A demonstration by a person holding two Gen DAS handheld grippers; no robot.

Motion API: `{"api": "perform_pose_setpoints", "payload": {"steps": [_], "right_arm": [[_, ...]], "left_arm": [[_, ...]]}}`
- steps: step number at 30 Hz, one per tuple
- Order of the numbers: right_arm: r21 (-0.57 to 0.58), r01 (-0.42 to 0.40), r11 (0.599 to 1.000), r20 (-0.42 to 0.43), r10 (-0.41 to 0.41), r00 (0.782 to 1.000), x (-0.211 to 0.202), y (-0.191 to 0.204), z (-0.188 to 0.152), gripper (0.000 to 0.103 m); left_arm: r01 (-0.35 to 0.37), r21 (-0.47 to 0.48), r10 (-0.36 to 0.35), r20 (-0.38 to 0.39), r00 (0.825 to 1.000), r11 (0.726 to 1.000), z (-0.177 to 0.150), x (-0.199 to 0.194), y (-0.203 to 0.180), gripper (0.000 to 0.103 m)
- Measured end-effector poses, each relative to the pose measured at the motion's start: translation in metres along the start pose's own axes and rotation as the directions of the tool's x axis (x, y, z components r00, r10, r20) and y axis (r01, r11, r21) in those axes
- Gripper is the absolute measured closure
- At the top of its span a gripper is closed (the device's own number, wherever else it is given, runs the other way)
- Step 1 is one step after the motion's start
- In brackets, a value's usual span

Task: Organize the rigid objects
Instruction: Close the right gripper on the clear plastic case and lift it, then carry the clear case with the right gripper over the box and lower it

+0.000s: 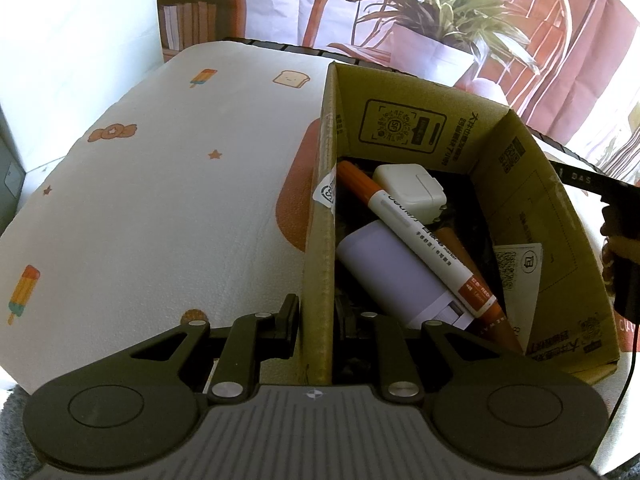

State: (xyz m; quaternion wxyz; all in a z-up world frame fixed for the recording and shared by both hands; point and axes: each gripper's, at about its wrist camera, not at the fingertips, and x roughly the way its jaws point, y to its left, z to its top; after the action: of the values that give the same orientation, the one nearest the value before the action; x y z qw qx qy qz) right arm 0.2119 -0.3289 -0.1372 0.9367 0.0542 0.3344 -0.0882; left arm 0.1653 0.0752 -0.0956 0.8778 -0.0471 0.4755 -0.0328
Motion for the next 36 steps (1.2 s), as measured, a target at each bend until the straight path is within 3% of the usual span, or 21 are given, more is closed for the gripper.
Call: {"api": "perform_pose_setpoints", "payload": {"steps": [5,19,28,36], "right_arm": [[0.12,-0.038,0.992,0.055,0.032,0.998,-0.016,-0.01,0.0,0.024],[0.137,-0.053,0.989,0.077,0.043,0.996,-0.044,0.0,-0.019,0.024],[0.083,-0.123,0.989,0.168,0.108,0.98,-0.083,0.023,-0.003,0.024],[-0.059,-0.23,0.972,0.218,0.237,0.947,-0.111,0.066,0.02,0.024]], "left_arm": [[0.0,-0.001,0.0,0.0,1.0,1.0,0.0,0.0,0.0,0.084],[0.003,-0.008,-0.003,0.0,1.0,1.0,0.0,0.0,0.001,0.084],[0.004,-0.009,-0.004,0.001,1.0,1.0,0.0,-0.001,0.001,0.084],[0.008,-0.014,-0.008,0.001,1.0,1.0,0.0,0.0,0.002,0.084]]}}
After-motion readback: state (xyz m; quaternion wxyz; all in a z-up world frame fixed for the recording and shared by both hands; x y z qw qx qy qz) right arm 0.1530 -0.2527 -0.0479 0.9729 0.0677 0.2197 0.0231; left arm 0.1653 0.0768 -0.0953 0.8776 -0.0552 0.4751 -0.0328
